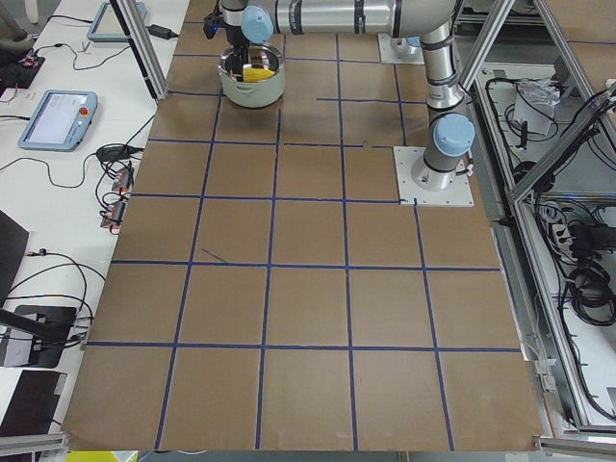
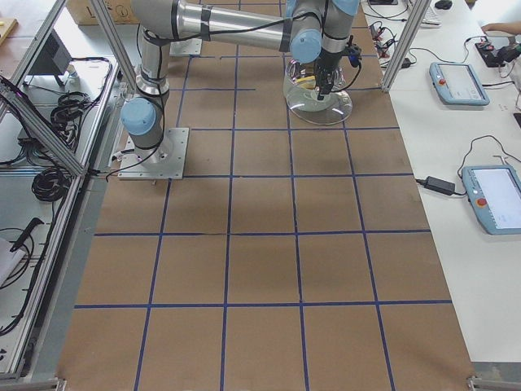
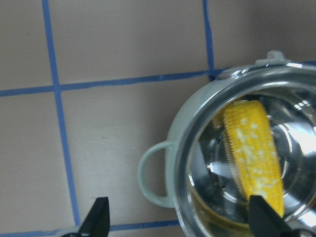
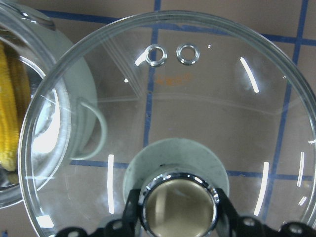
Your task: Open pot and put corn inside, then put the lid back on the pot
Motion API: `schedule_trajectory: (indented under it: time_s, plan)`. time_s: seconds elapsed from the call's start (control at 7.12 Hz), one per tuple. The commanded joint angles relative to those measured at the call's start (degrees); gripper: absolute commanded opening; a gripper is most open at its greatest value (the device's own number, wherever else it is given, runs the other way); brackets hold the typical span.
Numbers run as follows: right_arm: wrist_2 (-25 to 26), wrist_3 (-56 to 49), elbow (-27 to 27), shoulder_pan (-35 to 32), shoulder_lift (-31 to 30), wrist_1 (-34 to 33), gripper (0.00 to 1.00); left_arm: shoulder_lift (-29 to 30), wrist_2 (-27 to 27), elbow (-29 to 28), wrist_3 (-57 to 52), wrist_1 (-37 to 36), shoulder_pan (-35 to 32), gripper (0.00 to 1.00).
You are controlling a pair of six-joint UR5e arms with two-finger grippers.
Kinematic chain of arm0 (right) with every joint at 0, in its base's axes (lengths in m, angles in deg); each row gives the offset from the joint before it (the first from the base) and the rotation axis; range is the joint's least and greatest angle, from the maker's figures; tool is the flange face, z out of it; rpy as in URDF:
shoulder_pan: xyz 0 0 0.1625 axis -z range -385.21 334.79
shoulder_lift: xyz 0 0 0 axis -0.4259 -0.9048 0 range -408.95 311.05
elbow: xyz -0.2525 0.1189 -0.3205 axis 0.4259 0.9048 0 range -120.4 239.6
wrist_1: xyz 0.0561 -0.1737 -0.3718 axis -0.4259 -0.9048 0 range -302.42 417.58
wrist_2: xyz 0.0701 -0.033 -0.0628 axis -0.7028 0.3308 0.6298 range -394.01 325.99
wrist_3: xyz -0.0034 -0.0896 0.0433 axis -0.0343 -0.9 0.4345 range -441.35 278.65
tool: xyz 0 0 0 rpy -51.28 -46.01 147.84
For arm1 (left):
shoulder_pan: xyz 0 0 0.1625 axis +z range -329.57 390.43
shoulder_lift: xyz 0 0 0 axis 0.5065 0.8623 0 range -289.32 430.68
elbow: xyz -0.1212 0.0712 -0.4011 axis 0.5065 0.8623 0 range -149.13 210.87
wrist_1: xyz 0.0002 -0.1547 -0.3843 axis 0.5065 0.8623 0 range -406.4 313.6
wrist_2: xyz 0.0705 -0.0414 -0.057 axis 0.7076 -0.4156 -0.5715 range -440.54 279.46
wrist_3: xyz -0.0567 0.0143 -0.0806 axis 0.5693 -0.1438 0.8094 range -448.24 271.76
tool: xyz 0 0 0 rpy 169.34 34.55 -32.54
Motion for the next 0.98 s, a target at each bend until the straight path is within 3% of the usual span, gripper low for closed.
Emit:
schedule_trajectory:
  time_s: [0.0, 0.28, 0.84]
  plan:
    - [-0.01, 9.61, -0.05, -8.82, 0.95, -6.90, 0.11, -8.15, -0.17, 8.49, -2.44, 4.44, 7.71, 1.00]
    - [-0.27, 18.96, 1.70, -13.06, 5.68, -11.85, 0.12, -8.96, -0.43, 9.11, -2.35, 4.72, 8.44, 1.00]
    - [-2.29, 27.17, 6.63, -15.18, 11.07, -10.28, 0.13, -11.76, -0.34, 10.34, -0.95, 4.11, 8.26, 1.00]
